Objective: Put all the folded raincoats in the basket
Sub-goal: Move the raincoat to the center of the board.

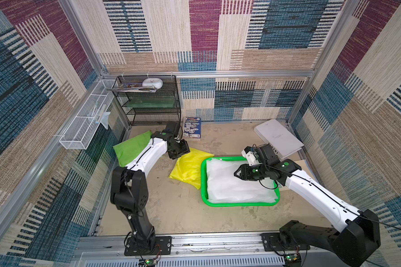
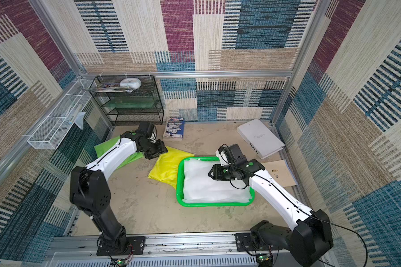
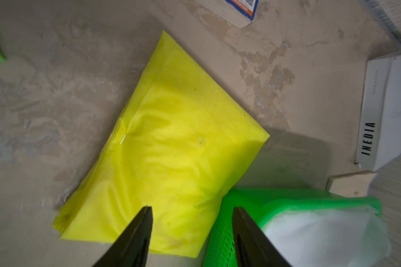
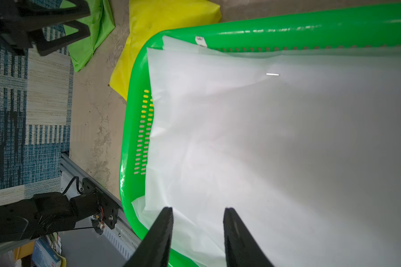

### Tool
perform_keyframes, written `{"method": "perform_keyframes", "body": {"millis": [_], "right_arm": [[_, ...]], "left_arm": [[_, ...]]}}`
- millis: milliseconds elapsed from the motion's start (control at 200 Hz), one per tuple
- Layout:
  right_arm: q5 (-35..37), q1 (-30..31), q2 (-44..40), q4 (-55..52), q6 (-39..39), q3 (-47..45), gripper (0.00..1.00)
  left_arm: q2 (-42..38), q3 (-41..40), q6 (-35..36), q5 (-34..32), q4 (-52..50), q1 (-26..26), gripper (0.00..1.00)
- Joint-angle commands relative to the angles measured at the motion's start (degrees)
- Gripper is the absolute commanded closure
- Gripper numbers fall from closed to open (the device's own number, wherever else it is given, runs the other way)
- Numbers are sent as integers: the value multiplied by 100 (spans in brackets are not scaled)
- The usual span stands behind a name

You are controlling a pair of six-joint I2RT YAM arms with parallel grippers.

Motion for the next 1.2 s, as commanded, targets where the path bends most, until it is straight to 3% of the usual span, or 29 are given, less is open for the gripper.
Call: {"method": "perform_keyframes", "body": {"millis": [0,235,426,501,606,701,756,881,921,992,1027,1092,1192], "right_arm": [[33,1,-129,-101,49,-37,58],[76,2,-217,-182,-8,-201,57],[84,1,-238,-117,-21,-342,57],[53,0,-196,-91,-30,-373,57],[17,1,-176,-60,-31,-399,58],[18,-5,-186,-19,-23,-433,58],[4,-3,-163,-3,-32,-426,58],[-36,-5,-76,-21,-30,-379,58],[-55,-1,-62,-31,-21,-354,58],[-66,1,-44,-59,-5,-291,58],[-70,-4,-52,-63,17,-262,58],[-113,8,-59,-40,112,-235,58],[-271,112,-78,-31,295,-206,60]], "left_arm": [[508,423,502,-690,-894,139,32],[951,148,651,-354,-781,429,35],[513,-1095,559,17,-140,466,43],[353,-1445,515,169,84,490,58],[90,-1911,298,172,251,618,99],[-643,-2807,-258,72,624,914,100],[-1506,-3666,-748,219,1102,1154,100],[-3283,-4948,-1449,762,1338,1278,60],[-3700,-5088,-1511,1024,1184,1228,44],[-4285,-5068,-1424,1468,677,1153,30],[-4549,-4976,-1268,1606,410,1096,19],[-4859,-4645,-1014,1668,-238,1064,15],[-5014,-4074,-727,1499,-523,1070,20]]}}
